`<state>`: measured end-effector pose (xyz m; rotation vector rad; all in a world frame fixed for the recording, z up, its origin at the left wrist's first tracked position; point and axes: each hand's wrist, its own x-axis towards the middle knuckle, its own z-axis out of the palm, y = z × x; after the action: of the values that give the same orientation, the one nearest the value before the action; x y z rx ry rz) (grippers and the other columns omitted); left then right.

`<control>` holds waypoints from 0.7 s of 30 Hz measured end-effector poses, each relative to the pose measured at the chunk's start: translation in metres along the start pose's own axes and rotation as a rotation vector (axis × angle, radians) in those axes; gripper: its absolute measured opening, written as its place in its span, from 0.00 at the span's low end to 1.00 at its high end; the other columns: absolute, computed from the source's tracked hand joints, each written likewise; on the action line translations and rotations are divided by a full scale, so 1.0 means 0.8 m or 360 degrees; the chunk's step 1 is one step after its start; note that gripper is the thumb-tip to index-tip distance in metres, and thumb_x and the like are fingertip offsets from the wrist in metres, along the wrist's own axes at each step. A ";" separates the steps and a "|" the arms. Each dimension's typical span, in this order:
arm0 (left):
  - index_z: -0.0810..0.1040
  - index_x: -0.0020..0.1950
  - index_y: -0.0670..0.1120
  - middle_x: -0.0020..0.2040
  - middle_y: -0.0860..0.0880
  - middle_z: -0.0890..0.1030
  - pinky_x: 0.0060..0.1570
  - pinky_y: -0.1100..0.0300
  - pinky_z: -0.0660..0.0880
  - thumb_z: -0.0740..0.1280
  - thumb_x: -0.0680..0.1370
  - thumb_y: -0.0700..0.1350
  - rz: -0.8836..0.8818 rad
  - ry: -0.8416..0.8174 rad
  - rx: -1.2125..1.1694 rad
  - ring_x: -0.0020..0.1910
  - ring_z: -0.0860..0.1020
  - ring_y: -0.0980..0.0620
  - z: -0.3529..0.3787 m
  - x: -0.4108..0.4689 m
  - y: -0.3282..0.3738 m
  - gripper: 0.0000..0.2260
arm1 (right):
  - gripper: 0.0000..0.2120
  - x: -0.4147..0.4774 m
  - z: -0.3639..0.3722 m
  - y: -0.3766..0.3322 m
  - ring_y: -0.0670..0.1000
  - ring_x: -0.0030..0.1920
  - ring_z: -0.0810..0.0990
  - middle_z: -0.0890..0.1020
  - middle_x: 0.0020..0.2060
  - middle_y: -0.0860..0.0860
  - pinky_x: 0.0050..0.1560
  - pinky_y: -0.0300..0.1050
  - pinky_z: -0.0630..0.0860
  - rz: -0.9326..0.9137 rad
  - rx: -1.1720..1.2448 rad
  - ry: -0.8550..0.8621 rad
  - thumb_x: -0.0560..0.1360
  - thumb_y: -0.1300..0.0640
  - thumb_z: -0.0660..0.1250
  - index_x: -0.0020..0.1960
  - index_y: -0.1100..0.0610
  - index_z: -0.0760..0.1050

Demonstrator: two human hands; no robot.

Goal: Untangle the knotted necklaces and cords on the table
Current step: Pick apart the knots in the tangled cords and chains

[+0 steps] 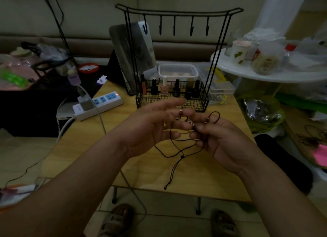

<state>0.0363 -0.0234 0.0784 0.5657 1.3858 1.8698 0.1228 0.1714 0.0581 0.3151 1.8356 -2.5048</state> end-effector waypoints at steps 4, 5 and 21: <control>0.77 0.71 0.46 0.51 0.46 0.83 0.38 0.60 0.74 0.63 0.81 0.34 -0.0031 0.0149 0.0095 0.44 0.81 0.51 0.002 -0.001 0.022 0.19 | 0.17 -0.004 0.007 -0.008 0.51 0.41 0.85 0.87 0.47 0.56 0.36 0.41 0.78 0.0010 0.0137 0.0038 0.80 0.74 0.56 0.61 0.64 0.78; 0.78 0.70 0.46 0.48 0.47 0.81 0.36 0.61 0.72 0.64 0.81 0.34 -0.0043 0.0209 0.0165 0.41 0.79 0.52 0.002 -0.001 0.025 0.18 | 0.16 -0.004 0.009 -0.010 0.51 0.41 0.85 0.87 0.48 0.57 0.36 0.41 0.79 0.0018 0.0164 0.0030 0.80 0.74 0.56 0.61 0.64 0.77; 0.80 0.52 0.47 0.38 0.50 0.78 0.34 0.61 0.70 0.67 0.82 0.36 -0.0106 -0.0260 0.1018 0.34 0.73 0.55 0.019 0.014 -0.033 0.06 | 0.11 -0.015 0.001 -0.015 0.48 0.34 0.80 0.86 0.50 0.60 0.30 0.37 0.75 -0.0044 -0.0008 -0.0168 0.81 0.71 0.60 0.59 0.63 0.77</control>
<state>0.0475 -0.0012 0.0575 0.9436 1.8598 1.2699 0.1329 0.1731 0.0717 0.1557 1.8186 -2.4820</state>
